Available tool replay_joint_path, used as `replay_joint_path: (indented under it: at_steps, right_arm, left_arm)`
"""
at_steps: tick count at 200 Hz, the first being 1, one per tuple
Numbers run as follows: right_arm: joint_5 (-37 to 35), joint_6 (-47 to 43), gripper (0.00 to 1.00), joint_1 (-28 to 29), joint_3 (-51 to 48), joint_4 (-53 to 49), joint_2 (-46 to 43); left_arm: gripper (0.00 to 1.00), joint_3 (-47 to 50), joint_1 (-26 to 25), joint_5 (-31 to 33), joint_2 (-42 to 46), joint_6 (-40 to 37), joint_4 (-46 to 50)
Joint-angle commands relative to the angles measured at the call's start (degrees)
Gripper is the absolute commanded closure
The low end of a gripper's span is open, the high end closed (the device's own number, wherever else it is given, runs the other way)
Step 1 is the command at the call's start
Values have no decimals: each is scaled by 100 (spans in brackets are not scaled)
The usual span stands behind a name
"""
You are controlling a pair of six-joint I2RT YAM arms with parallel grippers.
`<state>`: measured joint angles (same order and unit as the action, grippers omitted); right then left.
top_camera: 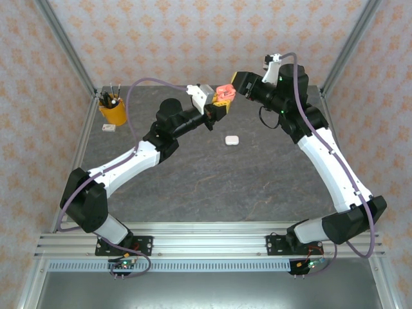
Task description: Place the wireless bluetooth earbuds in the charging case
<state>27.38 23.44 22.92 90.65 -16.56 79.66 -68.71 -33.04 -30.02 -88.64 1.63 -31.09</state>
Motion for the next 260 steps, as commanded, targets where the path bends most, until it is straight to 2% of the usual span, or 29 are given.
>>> replay_joint_path:
  at_steps: [1, 123, 152, 179, 203, 227, 260]
  right_arm:
    - [257, 151, 51, -10, -48, 293, -92]
    - [664, 290, 53, -15, -72, 135, 12]
    - [520, 212, 53, -13, -94, 74, -32]
    - [75, 170, 52, -9, -93, -97, -122]
    - [-281, 189, 53, -12, 199, -698, -55]
    - [-289, 307, 53, -10, 391, -1063, -3]
    - [-103, 379, 53, -8, 314, -1028, -82]
  left_arm:
    - [100, -217, -37, -92, -64, -47, -283]
    - [100, -266, -43, -118, -91, -154, -222]
    - [100, -280, -37, -122, -92, -154, -230]
    - [100, -277, -41, -109, -76, -163, -213]
    - [100, -285, -36, -74, -72, -180, -152]
    - [100, -281, -36, -74, -92, -176, -189]
    - [100, -303, -38, -108, -123, -153, -220]
